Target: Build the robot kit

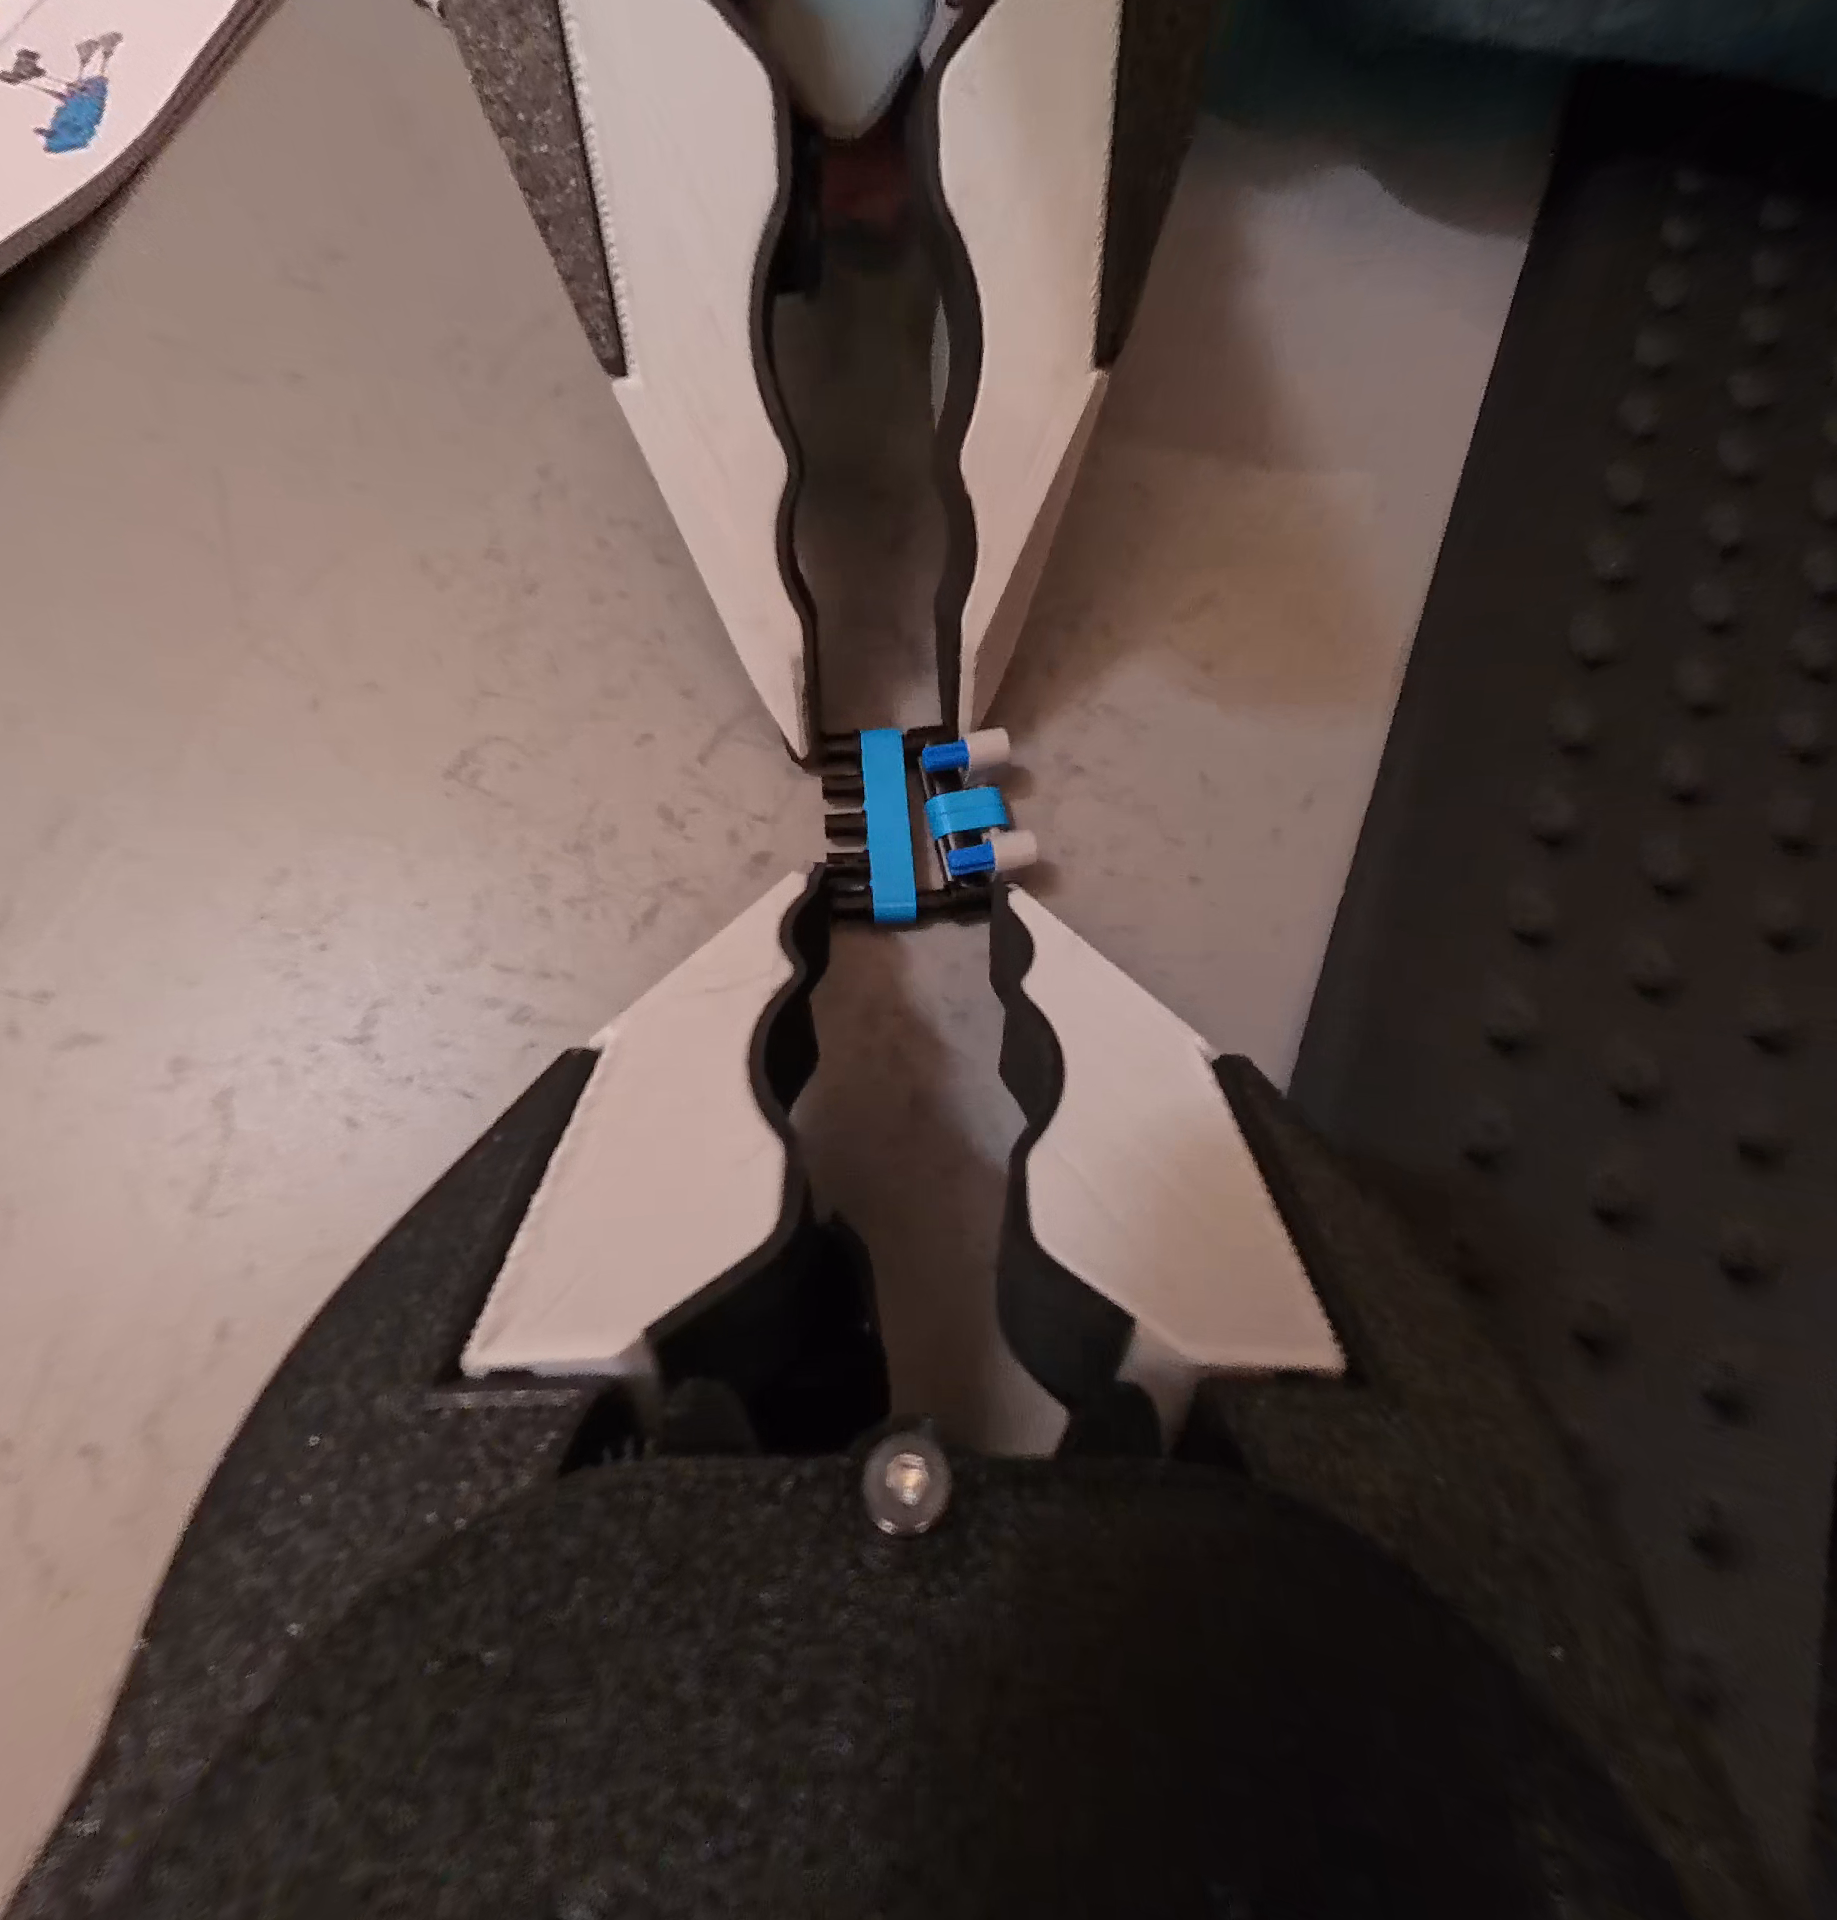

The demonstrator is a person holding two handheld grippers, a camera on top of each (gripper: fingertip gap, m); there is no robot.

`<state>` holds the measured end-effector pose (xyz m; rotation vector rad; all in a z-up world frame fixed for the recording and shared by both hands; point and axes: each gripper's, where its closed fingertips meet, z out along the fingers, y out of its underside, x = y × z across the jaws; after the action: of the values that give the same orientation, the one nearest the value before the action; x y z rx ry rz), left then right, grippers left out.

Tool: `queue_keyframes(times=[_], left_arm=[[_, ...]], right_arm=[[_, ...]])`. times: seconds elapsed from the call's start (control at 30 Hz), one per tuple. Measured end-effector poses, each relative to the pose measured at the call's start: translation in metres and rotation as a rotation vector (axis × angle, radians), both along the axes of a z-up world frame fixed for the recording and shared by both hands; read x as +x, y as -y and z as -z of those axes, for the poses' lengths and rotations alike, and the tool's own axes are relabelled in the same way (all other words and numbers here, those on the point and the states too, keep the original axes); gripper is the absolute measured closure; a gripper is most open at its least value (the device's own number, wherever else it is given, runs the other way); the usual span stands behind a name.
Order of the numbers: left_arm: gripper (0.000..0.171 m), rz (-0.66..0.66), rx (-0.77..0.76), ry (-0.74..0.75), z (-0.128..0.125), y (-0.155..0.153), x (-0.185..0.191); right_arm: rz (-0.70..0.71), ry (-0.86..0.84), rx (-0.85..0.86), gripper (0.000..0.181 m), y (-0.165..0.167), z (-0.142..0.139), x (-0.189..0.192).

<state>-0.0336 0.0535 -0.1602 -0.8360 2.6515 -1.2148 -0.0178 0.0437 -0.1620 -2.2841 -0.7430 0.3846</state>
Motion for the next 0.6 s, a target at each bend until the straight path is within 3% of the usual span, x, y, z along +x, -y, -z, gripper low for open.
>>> queue_keyframes(times=[0.53, 0.6], left_arm=[[0.142, 0.008, 0.007, 0.015, 0.0, 0.0, -0.001], [0.142, 0.008, 0.017, 0.031, 0.0, 0.0, -0.001]], right_arm=[[0.099, -0.065, -0.017, 0.15, 0.001, -0.003, -0.001], [0.127, -0.013, -0.04, 0.137, 0.007, -0.001, 0.01]])
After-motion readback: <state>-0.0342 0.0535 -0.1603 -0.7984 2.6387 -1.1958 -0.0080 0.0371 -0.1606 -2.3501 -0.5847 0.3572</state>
